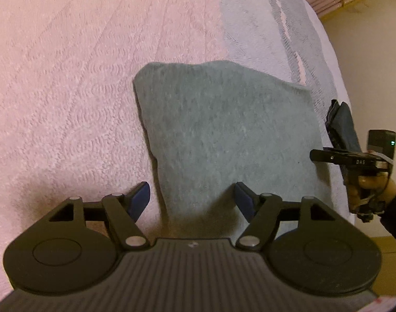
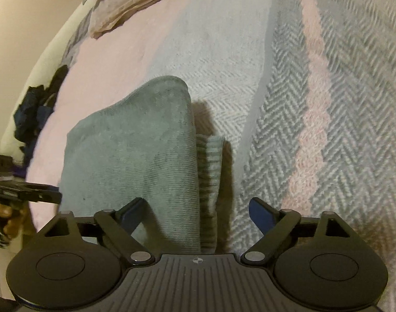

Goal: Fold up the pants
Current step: 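Grasp the folded sweatpants edge with both grippers, then carry the folded sweatpants with both grippers over the folded dark garment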

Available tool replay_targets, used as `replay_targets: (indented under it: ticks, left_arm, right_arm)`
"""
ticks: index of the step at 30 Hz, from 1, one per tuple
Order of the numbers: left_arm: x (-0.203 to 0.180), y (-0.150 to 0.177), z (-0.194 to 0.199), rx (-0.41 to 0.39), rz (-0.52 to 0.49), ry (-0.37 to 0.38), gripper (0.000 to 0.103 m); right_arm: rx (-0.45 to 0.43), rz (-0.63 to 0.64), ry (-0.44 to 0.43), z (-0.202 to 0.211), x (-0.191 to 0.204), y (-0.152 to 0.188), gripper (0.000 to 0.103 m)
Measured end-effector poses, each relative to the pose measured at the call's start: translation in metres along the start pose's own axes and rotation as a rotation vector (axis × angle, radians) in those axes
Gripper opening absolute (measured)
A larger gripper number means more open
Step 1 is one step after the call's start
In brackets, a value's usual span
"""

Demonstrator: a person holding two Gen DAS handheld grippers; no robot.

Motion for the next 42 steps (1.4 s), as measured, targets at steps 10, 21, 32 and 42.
replay_targets:
  ticks: [10,21,32,42]
  left_arm:
    - [0.005,-0.001,-0.012,0.001,0.021,0.046,0.068]
    - [-0.010,-0.009,-0.014,0.026,-0.036,0.078,0.067]
    - [-0.030,-0.022,-0.043,0.114,-0.141,0.132,0.062]
    - [-0.023,-0.011,-0.045,0.098,-0.067,0.153,0.065]
  right_arm:
    - [0.013,-0.173,-0.143,-0.009,-0.007,-0.001,0.047]
    - [-0.183,-0.333,-0.054,0.070,0.004,0.030,0.022]
    - [-0.179,-0.237,0.056,0.037,-0.009,0.037,0.065]
    - [-0.132,-0.319,-0.137,0.006,-0.006,0.042,0.044]
Point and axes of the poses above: each gripper's, at about its wrist camera, not at the fingertips, and z roughly against the way its jaws point, x to its left, y to its underside, the point moved 10 cm from there along -z, roughly the way its jaws point, and after that the axes turned 5 degrees about -x, right-handed, at the moved point
